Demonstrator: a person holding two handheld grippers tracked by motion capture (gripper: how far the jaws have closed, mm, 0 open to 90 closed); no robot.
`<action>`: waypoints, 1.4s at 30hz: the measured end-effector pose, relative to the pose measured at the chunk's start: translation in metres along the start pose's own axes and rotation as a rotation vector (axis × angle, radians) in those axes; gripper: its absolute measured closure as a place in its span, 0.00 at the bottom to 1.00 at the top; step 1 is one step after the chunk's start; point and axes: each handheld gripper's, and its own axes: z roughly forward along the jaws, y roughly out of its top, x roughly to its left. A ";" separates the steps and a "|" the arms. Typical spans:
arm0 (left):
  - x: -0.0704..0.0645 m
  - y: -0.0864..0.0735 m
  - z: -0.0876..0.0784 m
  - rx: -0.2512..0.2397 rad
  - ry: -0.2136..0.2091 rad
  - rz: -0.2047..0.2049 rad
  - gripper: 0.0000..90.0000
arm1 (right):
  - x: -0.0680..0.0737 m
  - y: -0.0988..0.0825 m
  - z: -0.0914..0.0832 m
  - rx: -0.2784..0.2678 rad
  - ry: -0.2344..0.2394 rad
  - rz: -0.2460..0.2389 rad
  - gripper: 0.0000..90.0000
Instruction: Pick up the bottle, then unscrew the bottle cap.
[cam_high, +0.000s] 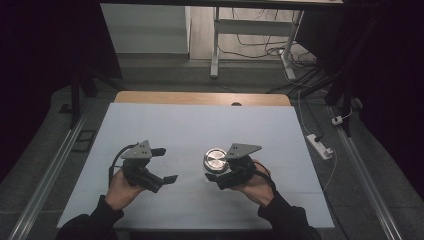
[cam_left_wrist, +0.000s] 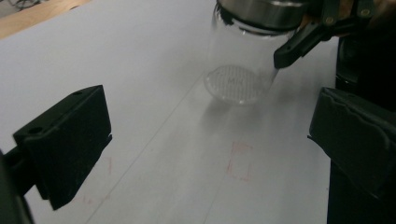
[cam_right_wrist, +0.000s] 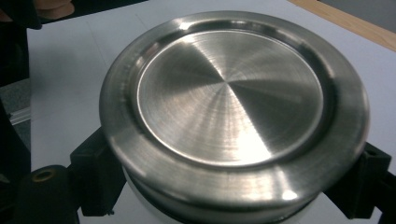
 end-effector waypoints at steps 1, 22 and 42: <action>0.000 0.003 0.002 0.002 -0.004 0.007 0.00 | 0.001 0.000 0.000 0.001 0.004 0.000 0.16; -0.002 0.040 0.033 0.004 -0.107 0.094 0.00 | 0.009 0.001 0.005 0.006 0.050 -0.012 0.16; -0.008 0.055 0.057 0.087 -0.408 0.311 0.11 | 0.024 0.002 0.010 0.033 0.217 -0.118 0.16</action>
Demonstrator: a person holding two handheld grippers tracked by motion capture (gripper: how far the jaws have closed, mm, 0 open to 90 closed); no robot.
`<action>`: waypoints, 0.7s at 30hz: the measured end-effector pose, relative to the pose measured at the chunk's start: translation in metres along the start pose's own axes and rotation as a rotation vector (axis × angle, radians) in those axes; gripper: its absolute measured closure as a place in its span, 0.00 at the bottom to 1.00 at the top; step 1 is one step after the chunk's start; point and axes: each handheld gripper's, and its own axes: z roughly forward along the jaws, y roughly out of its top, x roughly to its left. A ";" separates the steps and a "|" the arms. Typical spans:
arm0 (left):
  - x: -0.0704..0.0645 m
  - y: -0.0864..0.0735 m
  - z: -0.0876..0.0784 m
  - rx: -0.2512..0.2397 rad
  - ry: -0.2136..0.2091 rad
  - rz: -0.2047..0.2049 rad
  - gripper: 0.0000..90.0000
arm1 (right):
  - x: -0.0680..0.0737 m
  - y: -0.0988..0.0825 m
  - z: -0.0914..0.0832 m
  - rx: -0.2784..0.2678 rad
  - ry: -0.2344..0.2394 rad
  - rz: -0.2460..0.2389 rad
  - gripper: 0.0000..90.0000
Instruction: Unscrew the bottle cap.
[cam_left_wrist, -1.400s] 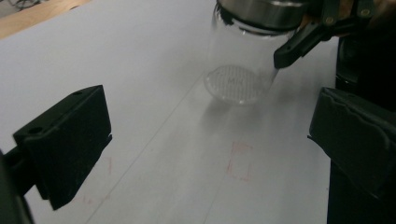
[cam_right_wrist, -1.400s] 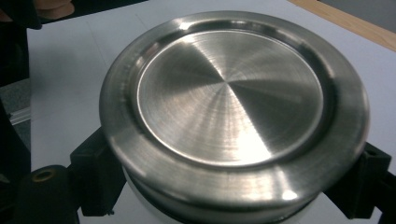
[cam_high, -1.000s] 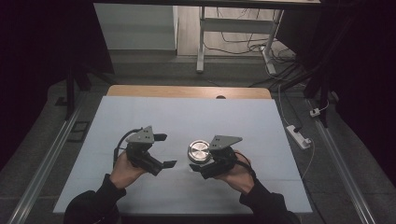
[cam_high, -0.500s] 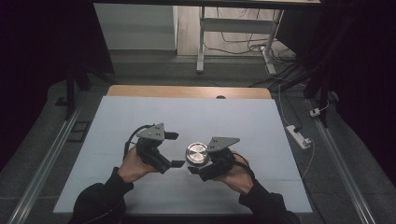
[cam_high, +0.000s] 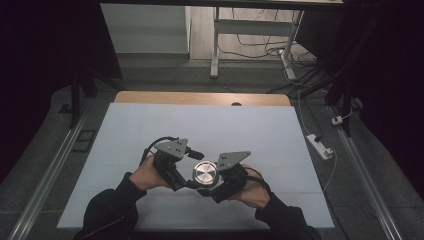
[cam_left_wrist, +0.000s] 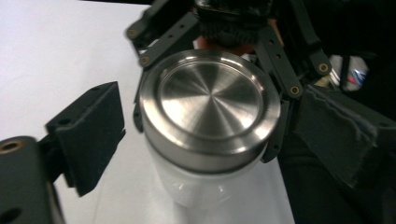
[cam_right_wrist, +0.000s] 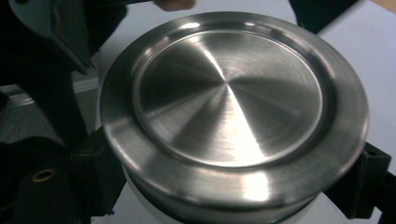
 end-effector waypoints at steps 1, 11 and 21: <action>0.000 0.000 0.002 0.008 -0.014 0.010 0.13 | 0.001 0.000 0.001 0.001 0.010 -0.005 0.16; -0.010 0.002 0.009 0.011 0.063 0.022 0.22 | 0.005 0.002 0.000 0.005 0.022 -0.032 0.16; -0.016 0.007 0.027 -0.037 0.350 -0.143 0.23 | -0.003 0.000 0.001 0.005 -0.234 0.078 0.16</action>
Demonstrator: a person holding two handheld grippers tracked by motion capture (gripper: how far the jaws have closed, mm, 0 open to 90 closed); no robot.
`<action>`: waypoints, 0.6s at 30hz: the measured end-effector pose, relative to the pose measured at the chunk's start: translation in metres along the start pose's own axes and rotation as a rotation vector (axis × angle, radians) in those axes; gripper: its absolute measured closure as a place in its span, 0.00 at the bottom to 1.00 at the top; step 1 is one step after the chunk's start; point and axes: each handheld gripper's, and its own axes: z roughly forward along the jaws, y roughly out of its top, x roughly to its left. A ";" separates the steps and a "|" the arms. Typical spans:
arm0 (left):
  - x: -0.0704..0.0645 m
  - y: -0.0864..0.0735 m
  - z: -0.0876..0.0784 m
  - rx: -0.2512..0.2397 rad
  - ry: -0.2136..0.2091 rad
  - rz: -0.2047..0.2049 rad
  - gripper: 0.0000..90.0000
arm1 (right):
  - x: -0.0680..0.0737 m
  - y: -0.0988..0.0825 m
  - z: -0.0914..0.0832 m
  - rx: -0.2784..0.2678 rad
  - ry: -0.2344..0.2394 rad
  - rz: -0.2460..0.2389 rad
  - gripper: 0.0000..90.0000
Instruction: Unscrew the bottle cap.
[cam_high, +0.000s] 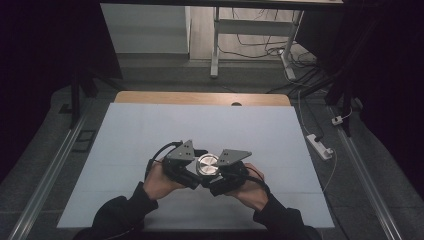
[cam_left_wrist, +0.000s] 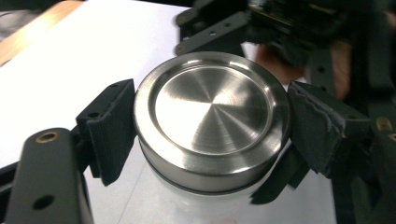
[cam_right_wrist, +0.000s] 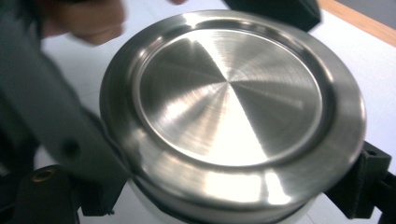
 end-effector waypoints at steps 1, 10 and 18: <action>0.001 0.000 0.000 -0.007 -0.013 -0.007 0.22 | 0.000 0.000 0.000 0.000 -0.010 0.001 0.16; 0.025 -0.004 -0.027 -0.056 -0.272 0.030 0.07 | 0.002 0.001 -0.003 -0.012 0.153 -0.040 0.16; 0.009 -0.004 -0.019 0.066 -0.357 0.215 0.16 | 0.014 0.002 0.001 0.025 0.288 -0.122 0.16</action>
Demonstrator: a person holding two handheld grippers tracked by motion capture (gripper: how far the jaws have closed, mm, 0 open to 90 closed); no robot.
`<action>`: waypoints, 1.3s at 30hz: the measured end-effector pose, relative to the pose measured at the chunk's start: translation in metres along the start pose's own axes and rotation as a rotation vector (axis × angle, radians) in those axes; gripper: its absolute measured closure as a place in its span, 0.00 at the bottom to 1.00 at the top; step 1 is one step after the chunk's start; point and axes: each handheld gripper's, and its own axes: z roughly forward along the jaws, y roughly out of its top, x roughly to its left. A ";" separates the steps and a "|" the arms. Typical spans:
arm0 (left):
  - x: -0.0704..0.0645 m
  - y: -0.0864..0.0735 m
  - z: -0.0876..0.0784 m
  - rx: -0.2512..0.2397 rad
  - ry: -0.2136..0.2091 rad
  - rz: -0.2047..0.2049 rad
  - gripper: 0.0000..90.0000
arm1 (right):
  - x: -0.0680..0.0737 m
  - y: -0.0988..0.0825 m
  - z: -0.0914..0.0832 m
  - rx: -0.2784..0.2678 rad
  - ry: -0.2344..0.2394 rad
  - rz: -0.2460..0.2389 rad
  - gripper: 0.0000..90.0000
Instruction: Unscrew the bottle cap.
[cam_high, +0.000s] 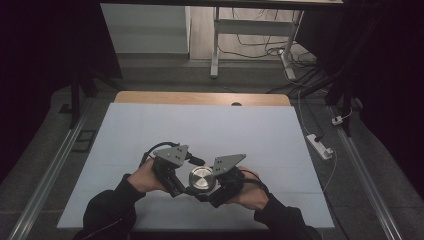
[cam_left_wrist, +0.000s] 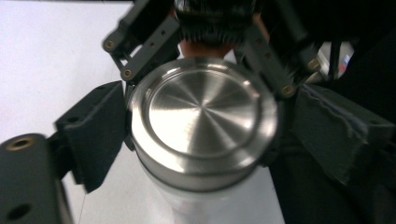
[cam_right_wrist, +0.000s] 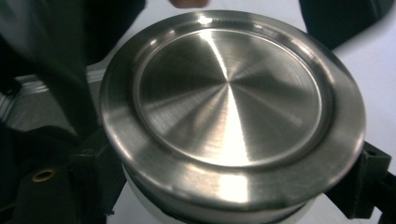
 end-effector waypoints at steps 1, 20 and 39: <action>-0.001 0.000 0.001 -0.002 0.007 0.011 0.20 | 0.001 0.000 0.000 0.002 0.009 -0.013 0.16; 0.001 0.012 0.007 -0.083 0.260 -0.177 0.09 | -0.013 -0.005 -0.007 -0.050 -0.206 0.106 0.16; -0.002 0.004 0.009 -0.058 0.154 -0.108 0.23 | -0.002 0.001 -0.003 -0.008 -0.080 0.006 0.16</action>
